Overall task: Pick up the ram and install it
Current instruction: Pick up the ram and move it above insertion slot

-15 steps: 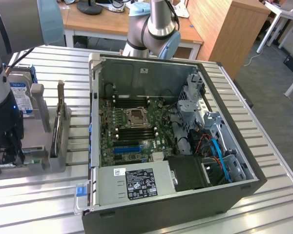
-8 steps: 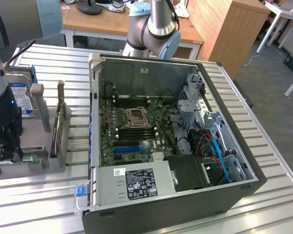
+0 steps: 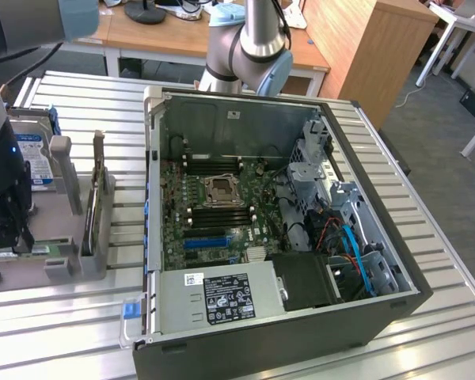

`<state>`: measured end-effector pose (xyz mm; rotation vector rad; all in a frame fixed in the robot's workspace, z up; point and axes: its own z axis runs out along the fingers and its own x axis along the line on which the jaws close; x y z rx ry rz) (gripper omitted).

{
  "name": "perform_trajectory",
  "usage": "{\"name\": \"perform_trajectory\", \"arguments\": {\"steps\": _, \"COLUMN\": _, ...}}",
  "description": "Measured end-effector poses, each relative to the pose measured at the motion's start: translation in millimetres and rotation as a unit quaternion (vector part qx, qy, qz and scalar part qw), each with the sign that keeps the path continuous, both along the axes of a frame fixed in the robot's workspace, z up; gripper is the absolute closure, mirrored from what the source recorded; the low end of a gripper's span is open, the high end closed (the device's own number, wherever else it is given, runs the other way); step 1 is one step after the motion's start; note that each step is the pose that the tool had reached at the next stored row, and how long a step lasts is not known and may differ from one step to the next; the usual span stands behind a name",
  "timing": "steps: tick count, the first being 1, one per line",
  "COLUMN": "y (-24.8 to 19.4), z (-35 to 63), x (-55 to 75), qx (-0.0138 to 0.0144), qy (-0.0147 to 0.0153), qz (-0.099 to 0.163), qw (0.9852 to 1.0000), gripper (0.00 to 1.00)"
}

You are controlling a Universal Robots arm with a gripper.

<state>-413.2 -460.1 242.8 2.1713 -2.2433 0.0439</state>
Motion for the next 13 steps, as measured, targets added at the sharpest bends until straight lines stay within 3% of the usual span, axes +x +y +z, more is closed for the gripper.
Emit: {"name": "perform_trajectory", "arguments": {"steps": 13, "y": 0.0, "z": 42.5, "x": 0.0, "qx": 0.0, "qy": 0.0, "qz": 0.0, "qw": 1.0, "gripper": 0.88}}
